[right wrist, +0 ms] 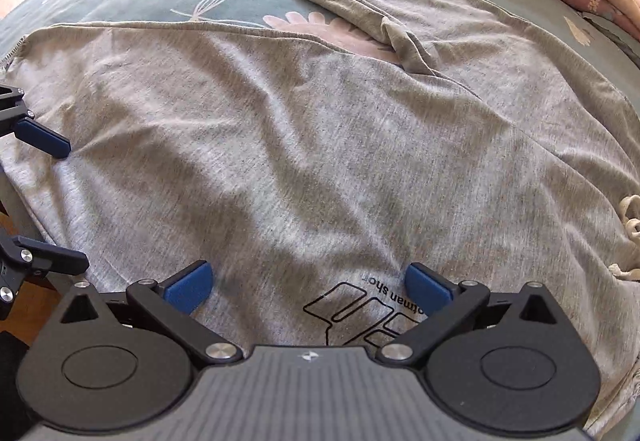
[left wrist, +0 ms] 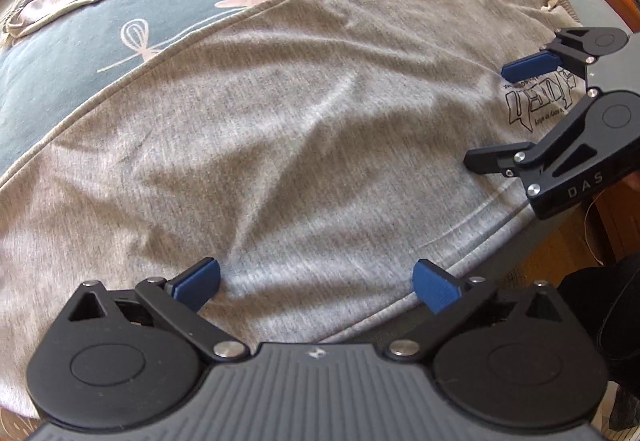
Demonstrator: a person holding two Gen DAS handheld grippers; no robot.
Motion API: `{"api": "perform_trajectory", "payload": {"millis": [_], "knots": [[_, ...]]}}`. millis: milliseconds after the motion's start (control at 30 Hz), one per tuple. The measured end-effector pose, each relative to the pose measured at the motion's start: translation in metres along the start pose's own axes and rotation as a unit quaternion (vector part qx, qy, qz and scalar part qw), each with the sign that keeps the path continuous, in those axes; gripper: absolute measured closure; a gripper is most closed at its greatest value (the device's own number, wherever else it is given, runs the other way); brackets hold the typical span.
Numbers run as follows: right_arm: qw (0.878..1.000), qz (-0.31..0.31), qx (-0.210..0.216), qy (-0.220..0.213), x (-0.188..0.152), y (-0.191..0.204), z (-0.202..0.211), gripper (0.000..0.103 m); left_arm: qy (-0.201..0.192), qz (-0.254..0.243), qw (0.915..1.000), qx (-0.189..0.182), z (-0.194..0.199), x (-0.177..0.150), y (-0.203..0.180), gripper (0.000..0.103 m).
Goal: Fold clothes
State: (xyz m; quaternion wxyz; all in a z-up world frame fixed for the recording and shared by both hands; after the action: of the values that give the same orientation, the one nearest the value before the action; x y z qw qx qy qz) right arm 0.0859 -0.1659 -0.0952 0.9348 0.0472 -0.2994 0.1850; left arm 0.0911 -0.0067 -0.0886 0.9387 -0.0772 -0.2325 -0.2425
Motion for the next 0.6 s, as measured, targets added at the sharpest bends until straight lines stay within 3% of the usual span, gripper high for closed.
{"api": "perform_trajectory", "payload": {"millis": [133,233,367,467,600], "knots": [[0.999,-0.024,0.031,-0.001,0.023,-0.005,0.009,0.000,-0.041,0.049,0.9978,0.018,0.017,0.011,0.023,0.001],[0.996,-0.035,0.044,-0.062,0.066,-0.015,0.012,0.000,-0.054,0.080,0.9944,0.043,0.023,0.015,0.046,0.001],[0.992,-0.039,0.035,-0.115,0.137,-0.031,-0.034,0.000,-0.070,0.101,0.9913,0.046,0.033,0.017,0.067,0.001],[0.993,-0.064,0.018,-0.097,0.172,-0.038,-0.079,0.000,-0.098,0.088,0.9904,0.042,0.042,0.019,0.078,0.001],[0.993,-0.114,0.039,-0.008,0.173,-0.032,-0.108,0.000,-0.122,0.093,0.9880,0.017,0.050,0.021,0.104,0.001]]}}
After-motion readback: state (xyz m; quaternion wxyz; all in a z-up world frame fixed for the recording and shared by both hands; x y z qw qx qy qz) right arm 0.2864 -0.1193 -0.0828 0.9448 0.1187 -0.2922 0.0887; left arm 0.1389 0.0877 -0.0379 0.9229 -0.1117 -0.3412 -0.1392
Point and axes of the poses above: each gripper's, at about its wrist camera, not at the fingertips, and z roughly against the way its jaws point, y to its left, x to its top, the point moved 2 cm from there along -z, roughly the way its jaws point, and after that the axes turned 10 degrees about -y, right-handed, at the moved point
